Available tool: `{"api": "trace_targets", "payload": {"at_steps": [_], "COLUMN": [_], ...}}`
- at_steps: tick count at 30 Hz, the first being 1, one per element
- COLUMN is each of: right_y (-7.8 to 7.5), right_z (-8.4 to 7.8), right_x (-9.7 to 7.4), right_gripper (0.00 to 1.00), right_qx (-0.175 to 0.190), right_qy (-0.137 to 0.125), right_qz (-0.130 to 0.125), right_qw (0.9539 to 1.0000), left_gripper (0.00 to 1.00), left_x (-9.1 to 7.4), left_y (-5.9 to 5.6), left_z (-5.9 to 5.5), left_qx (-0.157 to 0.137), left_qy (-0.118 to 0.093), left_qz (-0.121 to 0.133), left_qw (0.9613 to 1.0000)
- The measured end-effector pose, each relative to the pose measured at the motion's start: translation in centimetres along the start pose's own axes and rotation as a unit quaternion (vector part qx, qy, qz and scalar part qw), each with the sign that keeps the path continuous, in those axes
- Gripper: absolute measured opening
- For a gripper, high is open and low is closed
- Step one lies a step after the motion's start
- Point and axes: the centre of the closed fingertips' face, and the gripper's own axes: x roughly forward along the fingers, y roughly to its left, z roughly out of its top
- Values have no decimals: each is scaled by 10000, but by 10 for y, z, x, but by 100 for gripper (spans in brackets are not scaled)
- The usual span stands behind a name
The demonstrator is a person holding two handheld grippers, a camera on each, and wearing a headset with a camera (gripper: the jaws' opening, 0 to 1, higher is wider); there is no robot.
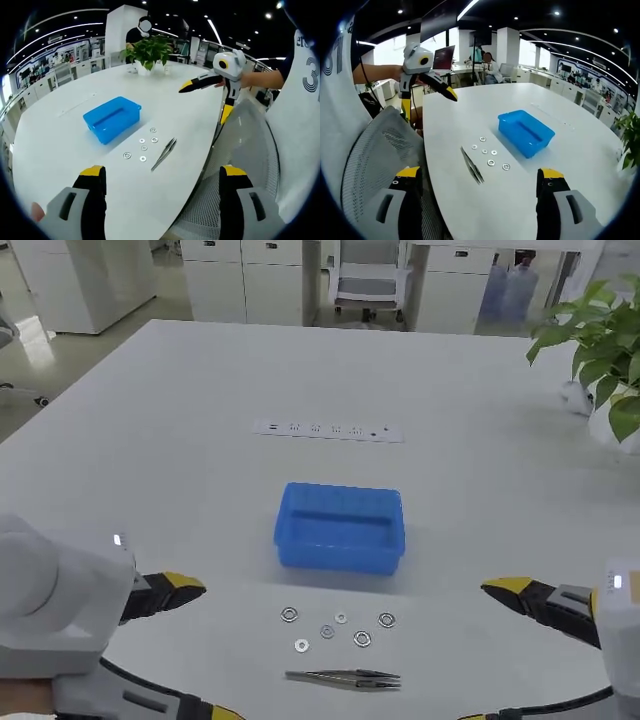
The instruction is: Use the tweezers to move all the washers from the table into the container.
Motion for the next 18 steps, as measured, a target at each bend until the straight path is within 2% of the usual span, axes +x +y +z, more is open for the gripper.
{"api": "trace_targets", "payload": {"at_steps": [14, 18], "right_y": [0, 0], "right_z": [-2, -5], "right_x": [3, 4], "right_gripper": [94, 94], "right_qx": [1, 12], "right_qy": [49, 66], "right_qz": [56, 38], "right_qw": [10000, 10000], "left_gripper": [99, 99], "left_x": [1, 2], "left_y": [0, 1], "left_z": [-5, -7], "left_qx": [-47, 64], "left_qy": [54, 151], "left_qz": [-26, -13], "left_qw": [10000, 9999]}}
